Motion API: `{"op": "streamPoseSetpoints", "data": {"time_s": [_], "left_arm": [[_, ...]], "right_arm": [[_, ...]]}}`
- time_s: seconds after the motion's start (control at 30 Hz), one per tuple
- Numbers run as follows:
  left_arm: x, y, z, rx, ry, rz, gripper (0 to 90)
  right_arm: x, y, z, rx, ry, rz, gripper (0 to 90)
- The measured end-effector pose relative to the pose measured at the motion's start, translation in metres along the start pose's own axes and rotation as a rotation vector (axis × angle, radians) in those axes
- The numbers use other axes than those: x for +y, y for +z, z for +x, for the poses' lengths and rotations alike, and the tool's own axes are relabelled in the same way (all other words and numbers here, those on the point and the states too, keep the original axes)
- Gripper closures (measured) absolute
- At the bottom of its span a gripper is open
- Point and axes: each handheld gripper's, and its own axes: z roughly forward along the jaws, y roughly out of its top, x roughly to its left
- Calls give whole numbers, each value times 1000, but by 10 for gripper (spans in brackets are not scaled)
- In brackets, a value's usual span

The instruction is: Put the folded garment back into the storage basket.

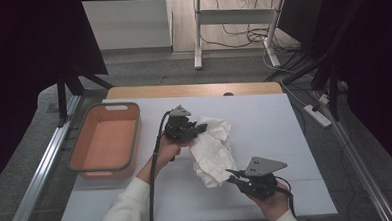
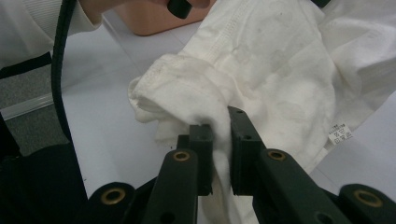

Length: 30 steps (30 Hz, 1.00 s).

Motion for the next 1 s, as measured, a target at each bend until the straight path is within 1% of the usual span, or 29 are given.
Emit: {"op": "streamPoseSetpoints", "data": {"time_s": [0.2, 0.43, 0.53, 0.73, 0.87, 1.0], "left_arm": [[1, -4, 2, 1, -7, -10, 754], [6, -20, 9, 15, -25, -41, 753], [8, -26, 11, 21, -29, -51, 754], [12, -35, 14, 38, -25, -58, 754], [20, -50, 17, 59, -19, -73, 753], [23, -60, 19, 66, -20, -84, 754]], "right_arm": [[3, 3, 0, 6, -1, -1, 816], [16, 9, 1, 14, -9, -20, 816], [22, 12, 2, 20, -24, -27, 817], [31, 16, 1, 26, -29, -41, 816], [41, 18, 2, 29, -41, -60, 816], [49, 18, 2, 33, -42, -78, 816]]}}
